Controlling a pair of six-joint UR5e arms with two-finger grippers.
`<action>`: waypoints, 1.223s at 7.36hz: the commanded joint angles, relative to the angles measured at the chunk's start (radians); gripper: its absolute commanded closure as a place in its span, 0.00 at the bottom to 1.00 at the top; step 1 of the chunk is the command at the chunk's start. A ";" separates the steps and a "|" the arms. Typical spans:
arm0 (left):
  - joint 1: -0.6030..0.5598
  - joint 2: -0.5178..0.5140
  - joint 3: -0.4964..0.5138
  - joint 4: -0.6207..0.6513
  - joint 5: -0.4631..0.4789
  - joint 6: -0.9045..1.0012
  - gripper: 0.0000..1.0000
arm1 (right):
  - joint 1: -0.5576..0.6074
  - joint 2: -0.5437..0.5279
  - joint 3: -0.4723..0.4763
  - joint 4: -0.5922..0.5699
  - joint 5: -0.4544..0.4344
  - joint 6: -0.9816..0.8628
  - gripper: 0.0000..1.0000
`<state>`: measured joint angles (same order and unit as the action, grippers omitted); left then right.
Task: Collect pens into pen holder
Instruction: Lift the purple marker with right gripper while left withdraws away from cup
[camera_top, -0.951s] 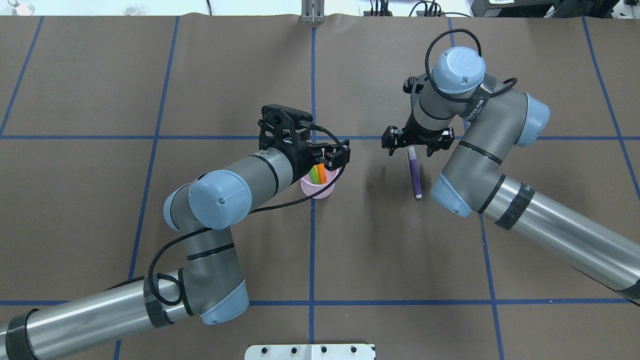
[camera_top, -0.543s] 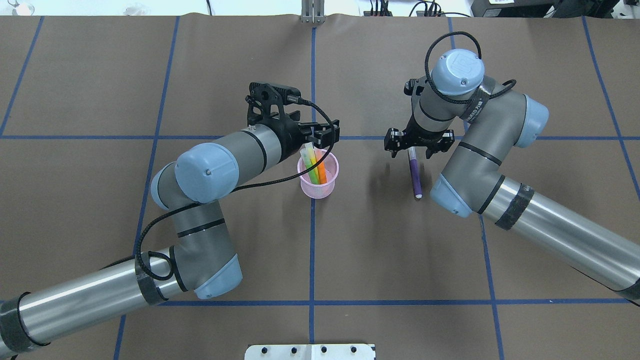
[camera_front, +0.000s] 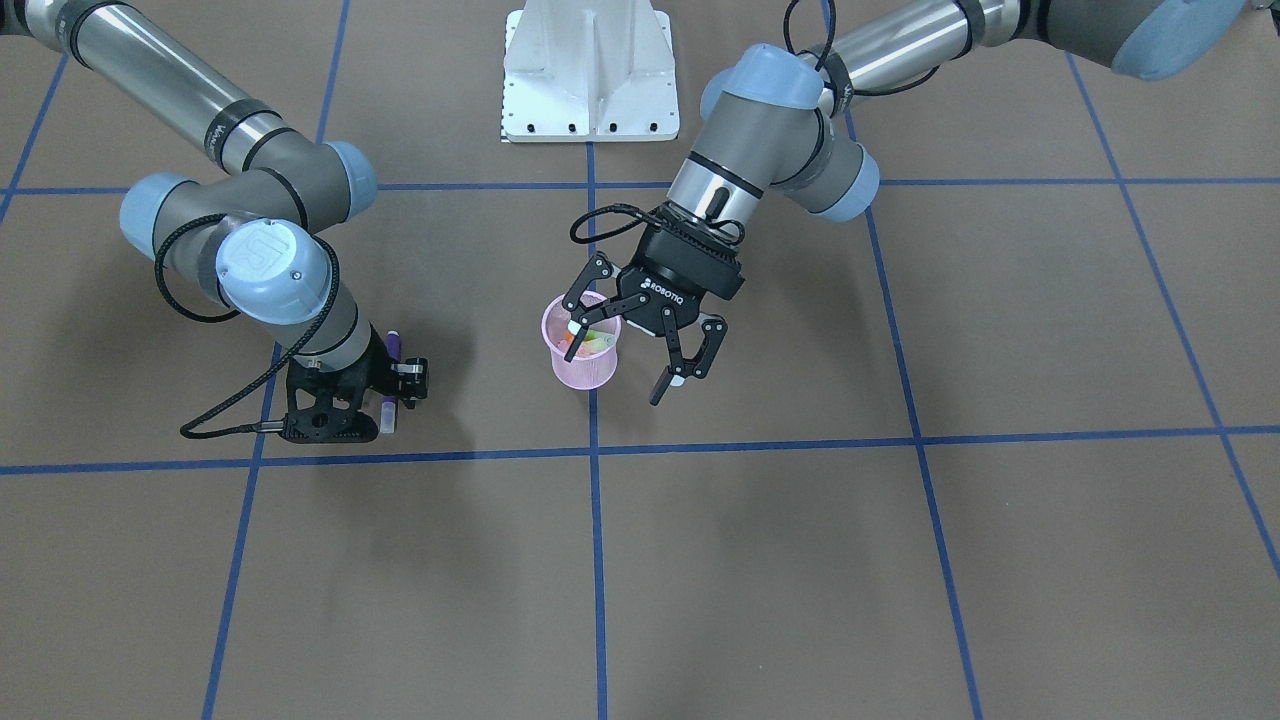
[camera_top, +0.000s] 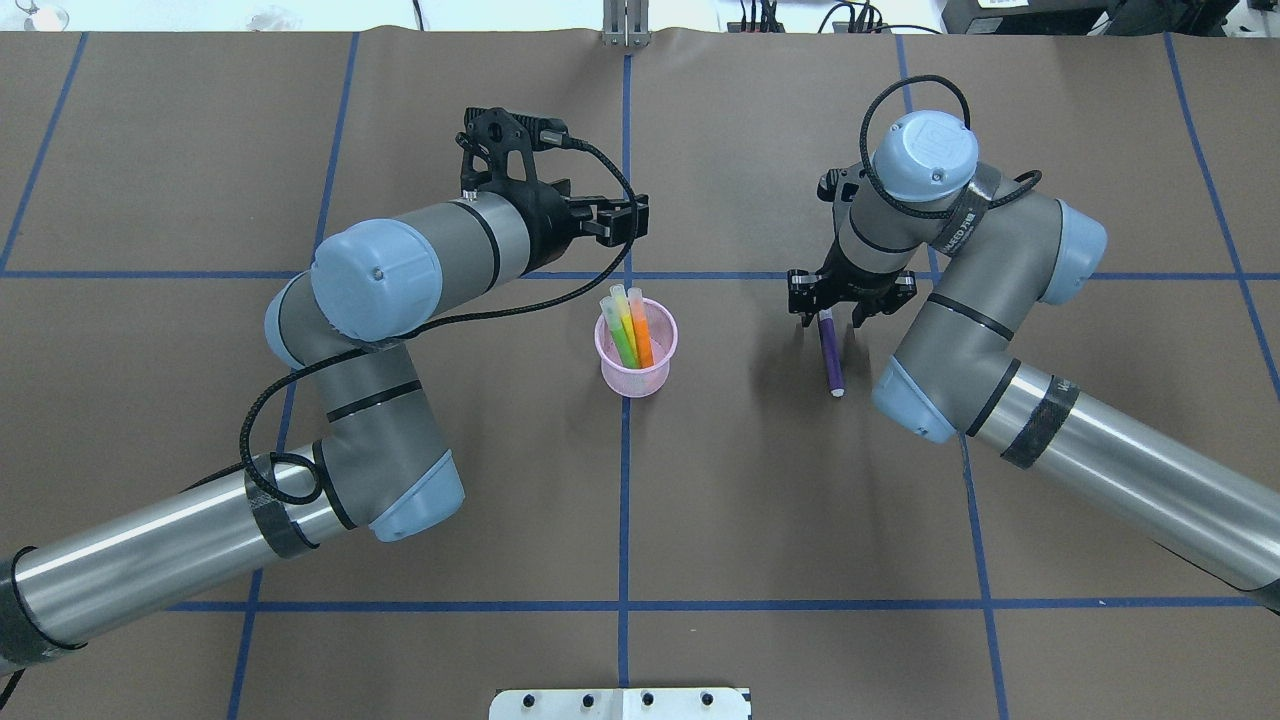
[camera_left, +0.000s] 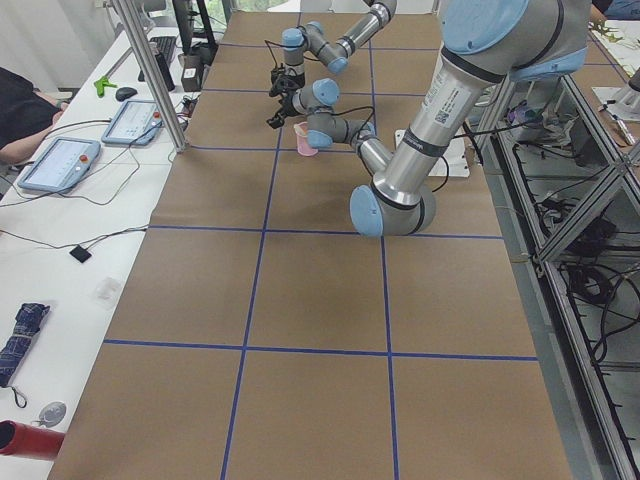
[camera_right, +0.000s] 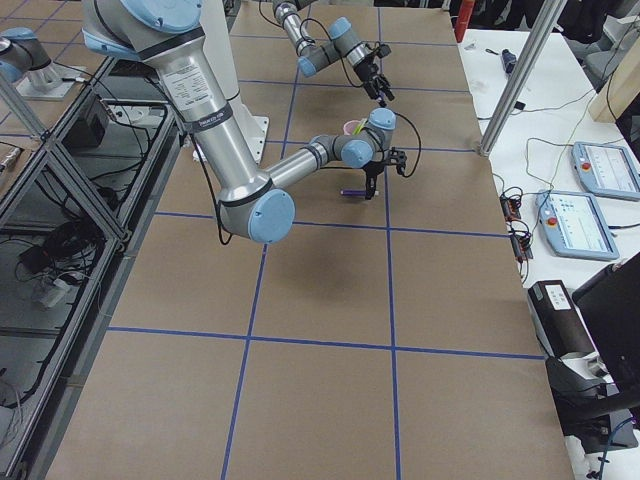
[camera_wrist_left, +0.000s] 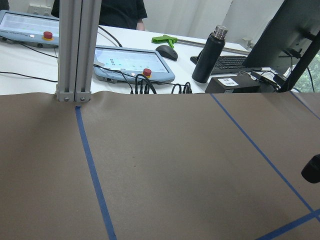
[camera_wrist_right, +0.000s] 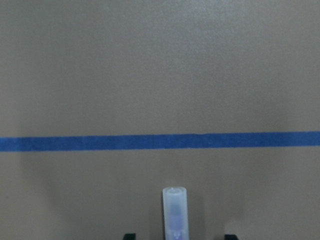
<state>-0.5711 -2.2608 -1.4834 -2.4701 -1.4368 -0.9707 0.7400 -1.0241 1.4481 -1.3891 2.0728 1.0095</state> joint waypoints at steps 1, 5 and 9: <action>-0.019 0.001 0.000 0.008 -0.028 0.001 0.01 | -0.002 -0.002 0.000 0.001 0.000 -0.002 0.43; -0.024 0.001 0.002 0.008 -0.030 0.001 0.01 | -0.010 -0.005 -0.003 0.001 -0.002 -0.008 0.59; -0.055 0.001 0.002 0.008 -0.063 0.000 0.01 | -0.011 -0.004 0.014 0.002 -0.003 -0.006 1.00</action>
<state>-0.6070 -2.2594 -1.4818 -2.4620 -1.4759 -0.9708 0.7283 -1.0291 1.4511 -1.3873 2.0696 1.0017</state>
